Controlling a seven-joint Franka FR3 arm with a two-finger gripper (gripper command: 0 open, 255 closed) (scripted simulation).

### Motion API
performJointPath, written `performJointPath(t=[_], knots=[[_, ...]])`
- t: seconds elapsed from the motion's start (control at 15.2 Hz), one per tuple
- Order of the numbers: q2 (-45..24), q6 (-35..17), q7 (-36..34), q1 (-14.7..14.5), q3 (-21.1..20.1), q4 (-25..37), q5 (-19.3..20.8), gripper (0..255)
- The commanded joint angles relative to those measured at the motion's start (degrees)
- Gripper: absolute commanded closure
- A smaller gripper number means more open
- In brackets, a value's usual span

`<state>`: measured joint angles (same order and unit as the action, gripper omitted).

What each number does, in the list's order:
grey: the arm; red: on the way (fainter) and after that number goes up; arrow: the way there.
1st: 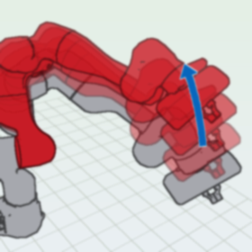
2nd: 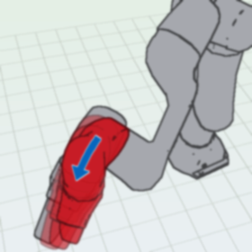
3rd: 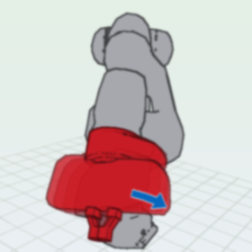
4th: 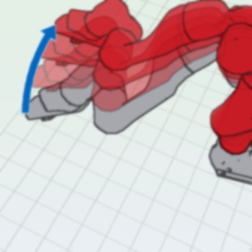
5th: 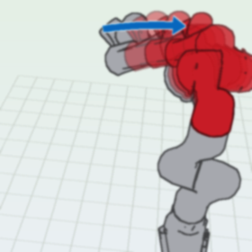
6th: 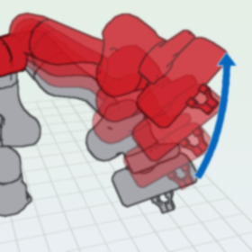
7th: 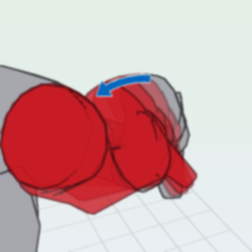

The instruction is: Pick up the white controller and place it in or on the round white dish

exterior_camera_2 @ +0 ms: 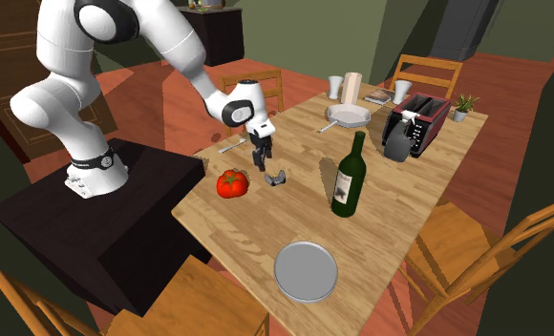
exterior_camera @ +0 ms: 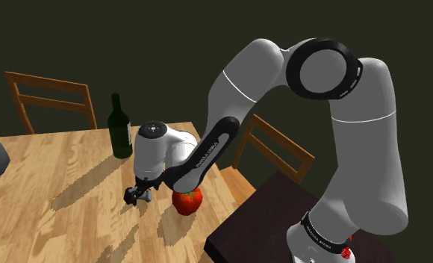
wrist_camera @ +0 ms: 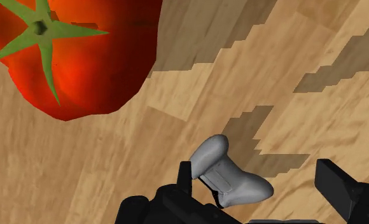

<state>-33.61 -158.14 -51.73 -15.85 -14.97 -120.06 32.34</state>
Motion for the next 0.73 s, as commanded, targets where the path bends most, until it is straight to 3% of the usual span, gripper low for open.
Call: performJointPath(t=[0.0, 0.26, 0.66], knots=[[-1.6, -0.8, -0.6, -0.7, 0.9, 0.8, 0.8, 0], [-5.1, -2.5, -1.7, -2.0, 2.7, 2.9, 2.2, 0], [-5.1, -2.5, -1.7, -2.1, 2.7, 2.9, 2.2, 0]])
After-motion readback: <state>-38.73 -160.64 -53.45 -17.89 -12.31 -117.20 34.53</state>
